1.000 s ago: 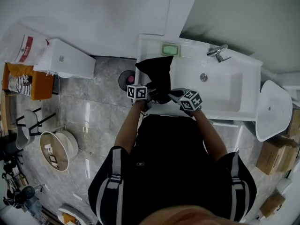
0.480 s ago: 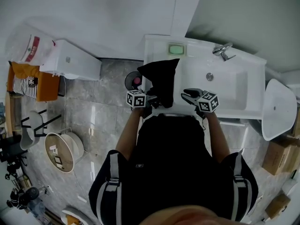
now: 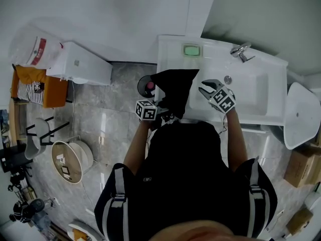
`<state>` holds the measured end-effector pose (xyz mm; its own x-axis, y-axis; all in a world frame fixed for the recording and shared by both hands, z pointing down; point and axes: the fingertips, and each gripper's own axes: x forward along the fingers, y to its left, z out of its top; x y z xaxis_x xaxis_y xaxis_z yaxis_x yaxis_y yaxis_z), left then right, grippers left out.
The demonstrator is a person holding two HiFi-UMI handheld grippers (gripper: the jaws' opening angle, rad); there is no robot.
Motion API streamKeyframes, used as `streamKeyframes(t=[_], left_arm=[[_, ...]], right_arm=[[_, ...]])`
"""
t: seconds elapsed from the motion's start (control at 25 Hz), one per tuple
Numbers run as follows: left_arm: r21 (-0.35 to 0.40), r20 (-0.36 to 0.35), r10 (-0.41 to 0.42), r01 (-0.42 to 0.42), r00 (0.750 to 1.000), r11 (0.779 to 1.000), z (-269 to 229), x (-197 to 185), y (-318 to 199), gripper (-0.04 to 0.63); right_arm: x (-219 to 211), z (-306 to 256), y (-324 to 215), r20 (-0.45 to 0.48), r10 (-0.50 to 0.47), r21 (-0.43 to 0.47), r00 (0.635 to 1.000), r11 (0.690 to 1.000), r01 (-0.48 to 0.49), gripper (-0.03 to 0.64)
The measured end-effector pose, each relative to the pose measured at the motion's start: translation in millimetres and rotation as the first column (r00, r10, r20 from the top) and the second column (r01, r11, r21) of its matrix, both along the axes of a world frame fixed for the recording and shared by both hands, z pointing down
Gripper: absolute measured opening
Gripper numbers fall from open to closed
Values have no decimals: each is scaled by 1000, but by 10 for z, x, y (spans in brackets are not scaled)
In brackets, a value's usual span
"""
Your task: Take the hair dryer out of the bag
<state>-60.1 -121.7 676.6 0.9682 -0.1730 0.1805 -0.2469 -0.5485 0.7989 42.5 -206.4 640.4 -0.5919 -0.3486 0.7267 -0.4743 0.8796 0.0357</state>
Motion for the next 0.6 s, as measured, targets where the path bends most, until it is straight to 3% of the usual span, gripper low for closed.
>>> streamKeyframes(t=[0.12, 0.2, 0.36, 0.6], left_arm=[[2, -9, 17, -17, 1000, 1000, -41, 96, 113, 186], [3, -16, 12, -12, 1000, 1000, -70, 153, 168, 187], [5, -32, -20, 20, 999, 1000, -151, 323, 209, 187], [34, -26, -42, 43, 999, 998, -314, 471, 288, 187]], right_arm=[[3, -134, -71, -180, -116, 157, 977, 977, 145, 173], [-8, -152, -70, -261, -179, 203, 949, 951, 235, 181], [65, -165, -93, -340, -235, 257, 911, 908, 330, 196], [94, -303, -154, -444, -266, 388, 856, 803, 451, 234]])
